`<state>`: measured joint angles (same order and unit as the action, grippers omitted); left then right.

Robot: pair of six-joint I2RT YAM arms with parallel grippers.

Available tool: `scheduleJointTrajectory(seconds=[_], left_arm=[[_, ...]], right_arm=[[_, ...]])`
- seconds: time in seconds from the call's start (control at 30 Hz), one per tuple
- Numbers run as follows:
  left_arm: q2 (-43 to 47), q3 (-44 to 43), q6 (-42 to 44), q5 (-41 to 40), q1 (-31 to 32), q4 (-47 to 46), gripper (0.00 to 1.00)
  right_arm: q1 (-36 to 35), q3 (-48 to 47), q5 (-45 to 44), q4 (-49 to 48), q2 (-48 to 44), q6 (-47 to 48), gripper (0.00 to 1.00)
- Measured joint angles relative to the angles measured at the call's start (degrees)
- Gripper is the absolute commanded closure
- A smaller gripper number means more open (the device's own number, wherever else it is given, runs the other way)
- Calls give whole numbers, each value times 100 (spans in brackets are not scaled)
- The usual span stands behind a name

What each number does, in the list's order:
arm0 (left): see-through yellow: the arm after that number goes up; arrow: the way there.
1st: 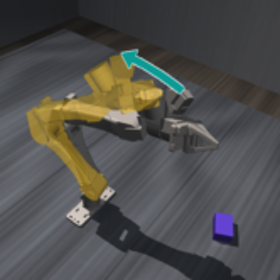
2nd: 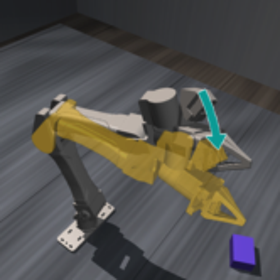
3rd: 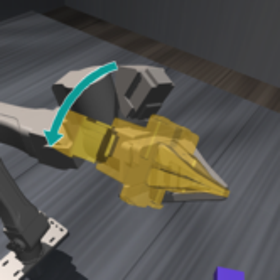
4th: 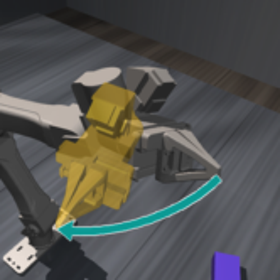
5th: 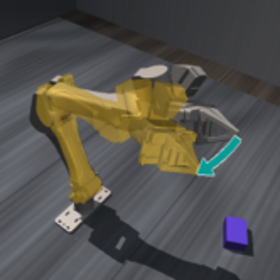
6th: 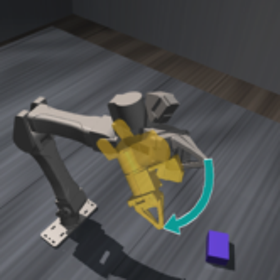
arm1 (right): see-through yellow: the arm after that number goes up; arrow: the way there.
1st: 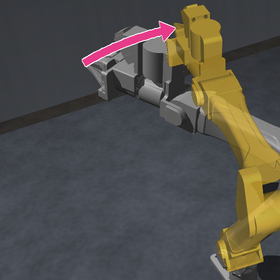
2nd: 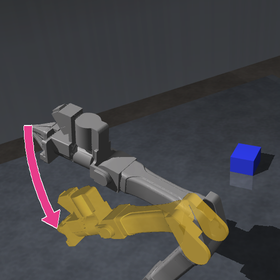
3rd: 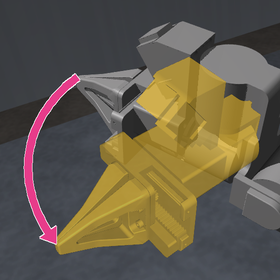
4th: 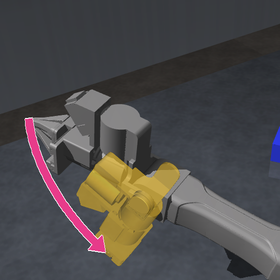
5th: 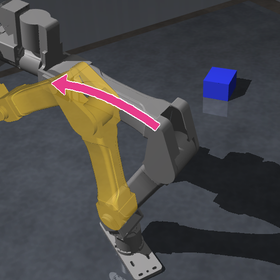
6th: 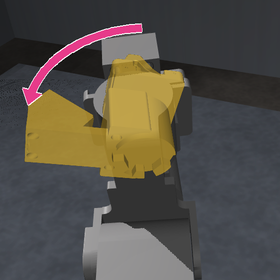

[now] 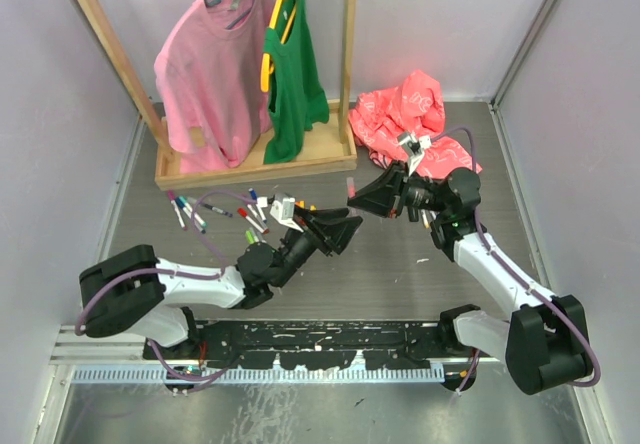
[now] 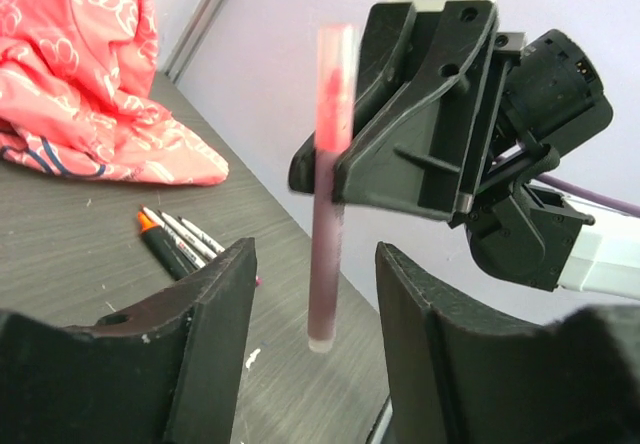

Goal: Open the pen caps
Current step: Pick up the pen from the center of the board.

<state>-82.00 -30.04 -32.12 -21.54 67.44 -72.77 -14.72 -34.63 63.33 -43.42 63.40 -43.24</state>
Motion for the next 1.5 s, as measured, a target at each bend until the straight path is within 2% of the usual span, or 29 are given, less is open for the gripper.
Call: scheduleJointTrajectory(seconds=[0.13, 0.33, 0.6, 0.8, 0.97, 1.0, 1.03, 1.17, 1.23, 1.33, 1.5], left_arm=[[0, 175, -184, -22, 0, 26, 36], [0, 343, -507, 26, -42, 293, 43], [2, 72, -680, 151, -68, 732, 52], [-42, -50, -785, 291, -151, 796, 66], [-289, -107, -931, 568, -262, 551, 93], [-356, -116, -940, 660, -286, 479, 99], [-407, -122, -970, 717, -304, 420, 100], [-584, -144, -949, 942, -361, 223, 100], [-590, -144, -942, 955, -385, 225, 100], [-588, -144, -903, 874, -444, 227, 100], [-586, -142, -872, 721, -457, 229, 100]], right_arm=[[74, -94, 24, 28, -2, -15, 99], [136, -111, 28, 46, -2, -22, 99], [138, -114, 85, 68, -2, -20, 99], [136, -114, 111, 68, 24, 31, 96], [138, -111, 98, 142, 142, 212, 93], [138, -114, 90, 175, 162, 243, 92], [142, -114, 81, 203, 173, 262, 88], [149, -114, 76, 400, 192, 361, 63], [142, -114, 125, 487, 192, 407, 54], [127, -116, 234, 614, 192, 483, 51], [122, -116, 289, 758, 192, 612, 53]])
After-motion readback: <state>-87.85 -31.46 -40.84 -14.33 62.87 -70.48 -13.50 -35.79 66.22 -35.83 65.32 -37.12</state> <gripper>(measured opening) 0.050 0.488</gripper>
